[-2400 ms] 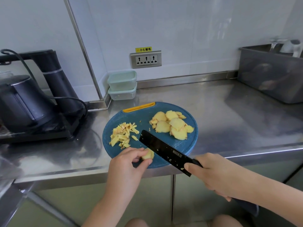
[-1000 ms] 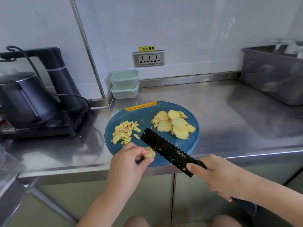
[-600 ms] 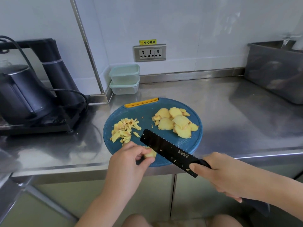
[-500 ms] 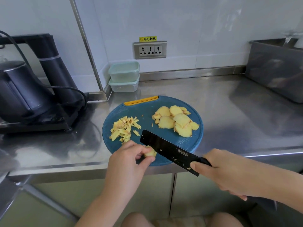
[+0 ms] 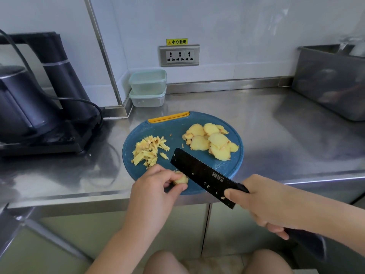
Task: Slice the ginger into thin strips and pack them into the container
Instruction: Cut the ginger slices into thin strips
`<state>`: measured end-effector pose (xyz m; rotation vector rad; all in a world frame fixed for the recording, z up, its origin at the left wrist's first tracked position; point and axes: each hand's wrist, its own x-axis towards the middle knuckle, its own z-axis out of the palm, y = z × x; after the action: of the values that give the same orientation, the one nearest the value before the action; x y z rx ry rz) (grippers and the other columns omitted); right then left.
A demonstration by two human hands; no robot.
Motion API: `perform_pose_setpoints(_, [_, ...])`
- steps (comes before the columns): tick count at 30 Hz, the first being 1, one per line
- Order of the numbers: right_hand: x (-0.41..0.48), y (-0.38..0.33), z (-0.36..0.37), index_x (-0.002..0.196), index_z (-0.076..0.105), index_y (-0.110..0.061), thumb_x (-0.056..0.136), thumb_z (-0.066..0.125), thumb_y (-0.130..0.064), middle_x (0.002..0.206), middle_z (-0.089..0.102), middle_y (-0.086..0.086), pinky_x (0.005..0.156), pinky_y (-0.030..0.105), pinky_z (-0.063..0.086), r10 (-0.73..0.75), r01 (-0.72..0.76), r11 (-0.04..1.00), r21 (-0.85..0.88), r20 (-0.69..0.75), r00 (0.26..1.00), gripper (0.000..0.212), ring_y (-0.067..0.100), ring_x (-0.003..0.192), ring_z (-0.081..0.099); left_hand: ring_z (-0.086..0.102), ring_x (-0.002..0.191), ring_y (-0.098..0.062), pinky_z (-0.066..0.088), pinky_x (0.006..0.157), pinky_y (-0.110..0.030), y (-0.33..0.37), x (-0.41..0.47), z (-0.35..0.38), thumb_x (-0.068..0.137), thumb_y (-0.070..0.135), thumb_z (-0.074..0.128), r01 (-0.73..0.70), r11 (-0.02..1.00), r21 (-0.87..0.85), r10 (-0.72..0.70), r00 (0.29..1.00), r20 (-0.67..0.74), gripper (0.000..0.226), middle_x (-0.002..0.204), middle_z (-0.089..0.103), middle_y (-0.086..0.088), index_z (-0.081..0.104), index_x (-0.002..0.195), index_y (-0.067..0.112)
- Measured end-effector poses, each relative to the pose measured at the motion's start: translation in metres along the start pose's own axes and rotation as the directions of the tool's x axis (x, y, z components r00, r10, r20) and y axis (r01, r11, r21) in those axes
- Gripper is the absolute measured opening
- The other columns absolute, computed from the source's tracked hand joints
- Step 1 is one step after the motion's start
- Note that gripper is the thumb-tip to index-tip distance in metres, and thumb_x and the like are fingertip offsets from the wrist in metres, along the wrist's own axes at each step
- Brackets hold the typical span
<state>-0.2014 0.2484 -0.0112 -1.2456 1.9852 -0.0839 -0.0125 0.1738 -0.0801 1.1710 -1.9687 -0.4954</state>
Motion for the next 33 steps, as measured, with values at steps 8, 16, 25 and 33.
perform_pose_setpoints(8, [0.004, 0.025, 0.012, 0.078, 0.049, -0.019, 0.097, 0.046, -0.044, 0.046, 0.04, 0.0, 0.04, 0.025, 0.038, -0.12, 0.119, 0.988, 0.099, 0.002, 0.993, 0.031, 0.017, 0.036, 0.034, 0.061, 0.073, 0.0, 0.049, 0.073, -0.013, 0.007, 0.0, -0.003, 0.073, 0.02, 0.08, 0.0, 1.0, 0.014, 0.0, 1.0, 0.002, 0.013, 0.08, 0.057, 0.013, 0.076, 0.085, 0.018])
perform_pose_setpoints(16, [0.006, 0.026, 0.005, 0.09, 0.052, -0.019, 0.099, 0.04, -0.045, 0.051, 0.047, -0.001, 0.037, 0.021, 0.036, -0.195, 0.193, 0.98, -0.048, -0.041, 0.98, 0.03, 0.01, 0.03, 0.039, 0.061, 0.073, 0.0, 0.049, 0.075, -0.014, 0.009, 0.001, -0.003, 0.074, 0.019, 0.08, -0.005, 1.0, 0.026, 0.005, 1.0, 0.012, 0.011, 0.081, 0.058, 0.014, 0.075, 0.084, 0.016])
perform_pose_setpoints(25, [0.006, 0.018, -0.006, 0.089, 0.049, -0.016, 0.098, 0.042, -0.046, 0.049, 0.045, 0.001, 0.038, 0.023, 0.039, -0.133, 0.137, 0.988, -0.068, 0.059, 0.989, 0.032, 0.015, 0.034, 0.038, 0.059, 0.074, 0.002, 0.048, 0.074, -0.016, 0.007, 0.001, -0.003, 0.075, 0.02, 0.079, -0.016, 0.999, 0.033, 0.015, 1.0, 0.021, 0.012, 0.081, 0.057, 0.016, 0.075, 0.087, 0.021])
perform_pose_setpoints(33, [0.002, -0.003, -0.021, 0.077, 0.042, -0.027, 0.099, 0.039, -0.044, 0.044, 0.046, -0.003, 0.039, 0.021, 0.041, -0.115, 0.12, 0.949, -0.291, 0.035, 0.993, 0.029, 0.014, 0.034, 0.044, 0.057, 0.09, 0.003, 0.046, 0.077, -0.011, -0.003, 0.001, 0.0, 0.072, 0.018, 0.081, -0.062, 0.998, 0.008, 0.062, 0.998, 0.009, 0.014, 0.081, 0.06, 0.017, 0.077, 0.086, 0.019])
